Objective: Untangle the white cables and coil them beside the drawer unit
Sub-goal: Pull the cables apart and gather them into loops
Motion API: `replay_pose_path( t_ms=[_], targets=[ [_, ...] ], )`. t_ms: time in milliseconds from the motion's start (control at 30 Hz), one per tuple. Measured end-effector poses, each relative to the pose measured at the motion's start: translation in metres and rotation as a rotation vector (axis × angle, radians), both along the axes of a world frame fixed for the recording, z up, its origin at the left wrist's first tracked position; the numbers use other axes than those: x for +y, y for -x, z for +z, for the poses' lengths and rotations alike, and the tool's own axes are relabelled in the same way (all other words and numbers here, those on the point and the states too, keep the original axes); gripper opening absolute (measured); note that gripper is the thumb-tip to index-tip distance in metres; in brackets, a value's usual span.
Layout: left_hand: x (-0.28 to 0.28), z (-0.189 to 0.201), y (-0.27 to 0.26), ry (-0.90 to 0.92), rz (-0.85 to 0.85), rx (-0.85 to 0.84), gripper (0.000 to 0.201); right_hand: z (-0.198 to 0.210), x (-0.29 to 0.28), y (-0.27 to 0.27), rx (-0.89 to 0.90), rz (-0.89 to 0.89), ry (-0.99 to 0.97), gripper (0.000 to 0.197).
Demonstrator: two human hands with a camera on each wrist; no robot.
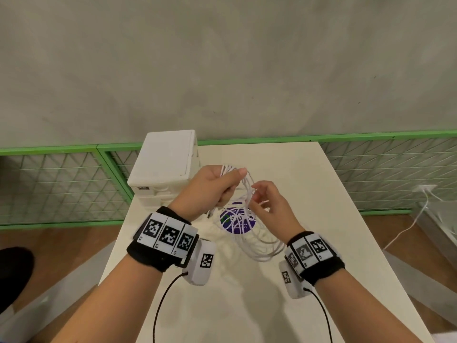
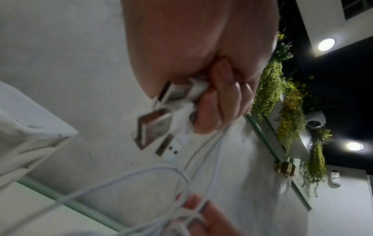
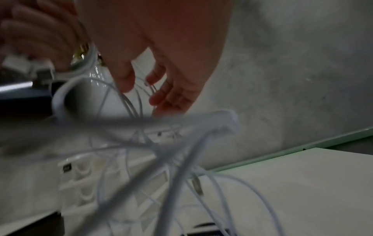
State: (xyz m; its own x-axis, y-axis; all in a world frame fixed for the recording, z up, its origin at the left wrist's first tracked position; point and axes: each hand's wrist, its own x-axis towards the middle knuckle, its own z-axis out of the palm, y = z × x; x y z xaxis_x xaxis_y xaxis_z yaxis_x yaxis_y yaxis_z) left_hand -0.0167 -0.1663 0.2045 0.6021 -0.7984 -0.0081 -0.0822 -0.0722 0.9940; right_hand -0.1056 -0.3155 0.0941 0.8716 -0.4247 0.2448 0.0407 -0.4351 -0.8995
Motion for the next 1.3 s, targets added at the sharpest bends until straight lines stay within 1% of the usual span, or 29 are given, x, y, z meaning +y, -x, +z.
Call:
replay_pose_path(
  t_ms=[67, 100, 133, 167, 200, 267, 300, 367, 433, 467, 500, 567, 600, 667, 733, 833, 867, 967, 1033, 1167, 1233, 1300],
  targets=[
    [0.002, 0.006, 0.0, 0.112, -0.017, 0.098, 0.046, -0.01, -0.002, -0.002, 0.222, 0.017, 0.079, 0.023],
    [0.004, 0.01, -0.002, 0.176, -0.009, 0.148, 0.045, -0.012, -0.003, 0.001, 0.355, 0.049, 0.123, 0.027],
    [0.006, 0.016, -0.005, 0.231, 0.012, 0.181, 0.043, -0.019, -0.007, 0.005, 0.481, 0.092, 0.175, 0.037],
    [0.009, 0.021, -0.008, 0.273, 0.046, 0.196, 0.042, -0.026, -0.011, 0.011, 0.58, 0.132, 0.224, 0.051],
    [0.013, 0.025, -0.011, 0.297, 0.086, 0.185, 0.043, -0.035, -0.016, 0.018, 0.653, 0.145, 0.232, 0.065],
    [0.02, 0.03, -0.018, 0.308, 0.16, 0.136, 0.043, -0.056, -0.028, 0.033, 0.747, 0.067, 0.097, 0.083],
    [0.023, 0.03, -0.02, 0.302, 0.191, 0.122, 0.042, -0.063, -0.034, 0.038, 0.79, 0.013, 0.016, 0.087],
    [0.025, 0.025, -0.023, 0.247, 0.236, 0.097, 0.041, -0.073, -0.043, 0.046, 0.84, -0.023, -0.063, 0.086],
    [0.022, 0.019, -0.021, 0.17, 0.247, 0.064, 0.041, -0.068, -0.048, 0.045, 0.782, 0.005, -0.085, 0.075],
    [0.019, 0.016, -0.019, 0.131, 0.238, 0.049, 0.041, -0.061, -0.047, 0.044, 0.693, 0.0, -0.089, 0.068],
    [0.016, 0.014, -0.017, 0.093, 0.217, 0.034, 0.041, -0.052, -0.045, 0.043, 0.565, -0.028, -0.118, 0.058],
    [0.009, 0.011, -0.009, 0.023, 0.151, -0.009, 0.042, -0.03, -0.038, 0.038, 0.256, -0.115, -0.232, 0.029],
    [0.006, 0.01, -0.005, 0.0, 0.116, -0.031, 0.042, -0.016, -0.033, 0.034, 0.123, -0.132, -0.28, 0.019],
    [0.0, 0.01, 0.003, -0.012, 0.074, -0.048, 0.042, 0.01, -0.02, 0.028, -0.02, -0.053, -0.277, 0.019],
    [-0.004, 0.011, 0.007, 0.017, 0.066, -0.039, 0.043, 0.023, -0.009, 0.021, -0.023, 0.074, -0.214, 0.02],
    [-0.003, 0.015, 0.007, 0.075, 0.098, -0.026, 0.044, 0.021, 0.002, 0.015, 0.071, 0.175, -0.166, 0.007],
    [-0.002, 0.015, 0.007, 0.081, 0.114, -0.036, 0.044, 0.017, 0.004, 0.015, 0.105, 0.197, -0.161, 0.006],
    [0.004, 0.013, 0.007, 0.098, 0.16, -0.053, 0.044, 0.007, 0.006, 0.017, 0.164, 0.243, -0.13, 0.014],
    [0.007, 0.012, 0.006, 0.129, 0.202, -0.035, 0.043, 0.0, 0.005, 0.016, 0.213, 0.261, -0.08, 0.018],
    [0.005, 0.015, 0.006, 0.173, 0.227, -0.032, 0.044, -0.019, -0.003, 0.012, 0.339, 0.239, -0.003, 0.01],
    [0.005, 0.022, 0.006, 0.223, 0.236, -0.017, 0.045, -0.028, -0.014, 0.012, 0.388, 0.212, -0.018, 0.02],
    [0.008, 0.029, 0.003, 0.278, 0.254, -0.017, 0.045, -0.026, -0.023, 0.016, 0.407, 0.166, -0.083, 0.026]
  ],
)
